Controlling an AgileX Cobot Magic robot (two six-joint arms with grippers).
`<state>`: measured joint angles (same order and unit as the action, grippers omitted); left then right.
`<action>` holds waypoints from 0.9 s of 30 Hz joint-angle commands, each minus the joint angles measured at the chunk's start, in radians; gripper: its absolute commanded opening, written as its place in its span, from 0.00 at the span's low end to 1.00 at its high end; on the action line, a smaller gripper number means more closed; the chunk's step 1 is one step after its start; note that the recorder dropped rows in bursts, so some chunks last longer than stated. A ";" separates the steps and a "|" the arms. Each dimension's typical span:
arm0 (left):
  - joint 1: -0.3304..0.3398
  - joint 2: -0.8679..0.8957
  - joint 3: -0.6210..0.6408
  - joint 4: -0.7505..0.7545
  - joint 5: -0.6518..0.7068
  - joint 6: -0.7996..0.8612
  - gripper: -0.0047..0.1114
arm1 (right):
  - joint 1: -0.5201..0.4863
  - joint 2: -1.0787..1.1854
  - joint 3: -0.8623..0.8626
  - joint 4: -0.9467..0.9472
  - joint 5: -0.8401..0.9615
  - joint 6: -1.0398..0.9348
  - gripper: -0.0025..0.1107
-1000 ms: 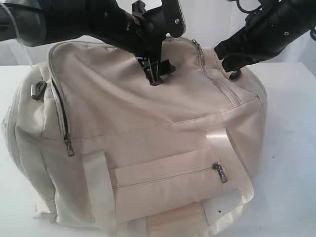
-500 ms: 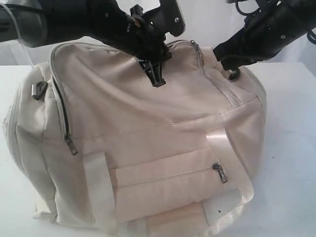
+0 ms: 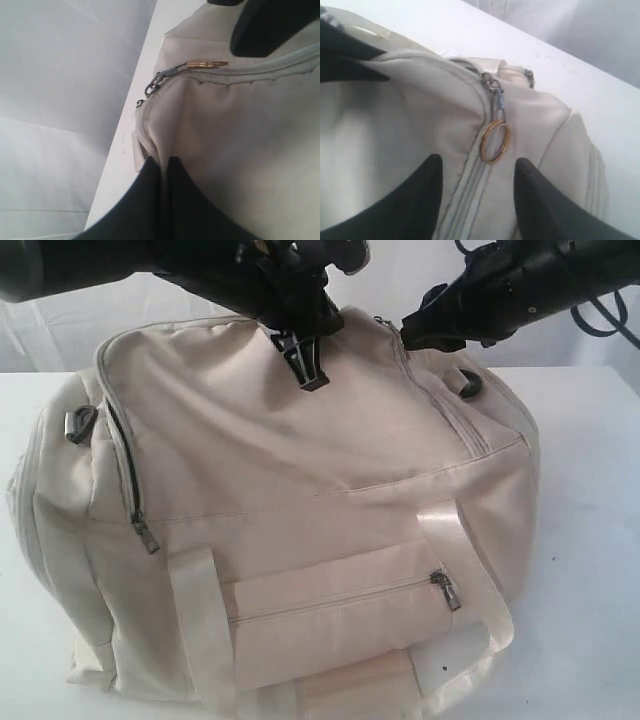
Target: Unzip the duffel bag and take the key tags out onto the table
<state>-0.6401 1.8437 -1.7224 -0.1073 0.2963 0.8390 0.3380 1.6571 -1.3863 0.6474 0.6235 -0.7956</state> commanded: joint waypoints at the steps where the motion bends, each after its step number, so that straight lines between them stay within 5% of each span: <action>1: -0.001 -0.021 -0.005 -0.004 0.012 -0.014 0.04 | -0.005 0.032 0.002 0.018 -0.067 -0.024 0.41; 11: -0.001 -0.021 -0.005 -0.004 0.013 -0.014 0.04 | 0.070 0.087 0.002 0.029 -0.157 -0.095 0.40; 19: -0.001 -0.021 -0.005 -0.004 0.013 -0.014 0.04 | 0.070 0.092 0.002 0.021 -0.193 -0.091 0.16; 21: -0.001 -0.021 -0.005 -0.004 0.013 -0.014 0.04 | 0.070 0.092 0.002 0.000 -0.187 -0.077 0.02; 27: -0.001 -0.021 -0.005 -0.004 0.013 -0.014 0.04 | 0.070 0.072 0.002 -0.156 -0.116 0.067 0.02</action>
<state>-0.6401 1.8420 -1.7224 -0.1073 0.3038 0.8390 0.4072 1.7479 -1.3863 0.5200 0.4658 -0.7538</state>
